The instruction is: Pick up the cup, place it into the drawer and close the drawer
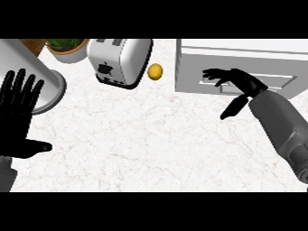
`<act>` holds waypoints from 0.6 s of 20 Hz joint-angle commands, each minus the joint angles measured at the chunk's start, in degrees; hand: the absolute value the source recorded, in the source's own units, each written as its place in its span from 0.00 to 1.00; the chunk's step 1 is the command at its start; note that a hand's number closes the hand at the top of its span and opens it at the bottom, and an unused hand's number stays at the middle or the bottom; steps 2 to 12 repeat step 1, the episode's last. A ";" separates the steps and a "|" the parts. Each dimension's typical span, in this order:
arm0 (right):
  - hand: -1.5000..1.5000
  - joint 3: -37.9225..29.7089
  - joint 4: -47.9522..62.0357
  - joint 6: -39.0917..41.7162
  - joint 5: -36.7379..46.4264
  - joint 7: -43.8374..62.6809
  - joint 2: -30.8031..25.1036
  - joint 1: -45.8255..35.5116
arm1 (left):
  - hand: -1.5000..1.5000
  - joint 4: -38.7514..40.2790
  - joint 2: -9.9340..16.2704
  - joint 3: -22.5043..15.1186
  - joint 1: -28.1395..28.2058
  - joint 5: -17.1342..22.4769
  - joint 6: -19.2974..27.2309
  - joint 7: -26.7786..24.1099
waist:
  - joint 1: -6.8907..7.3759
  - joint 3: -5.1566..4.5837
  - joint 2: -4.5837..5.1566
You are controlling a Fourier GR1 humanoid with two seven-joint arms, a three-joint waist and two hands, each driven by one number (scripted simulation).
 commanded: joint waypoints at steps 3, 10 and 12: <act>0.00 -1.56 2.25 -2.73 0.26 6.20 -5.30 -4.54 | 0.00 0.13 -0.53 -0.57 1.55 -2.05 0.17 -1.68 | 1.36 0.08 1.52; 0.00 -1.56 2.25 -2.73 0.26 6.20 -5.30 -4.54 | 0.00 0.13 -0.53 -0.57 1.55 -2.05 0.17 -1.68 | 1.36 0.08 1.52; 0.00 -1.56 2.25 -2.73 0.26 6.20 -5.30 -4.54 | 0.00 0.13 -0.53 -0.57 1.55 -2.05 0.17 -1.68 | 1.36 0.08 1.52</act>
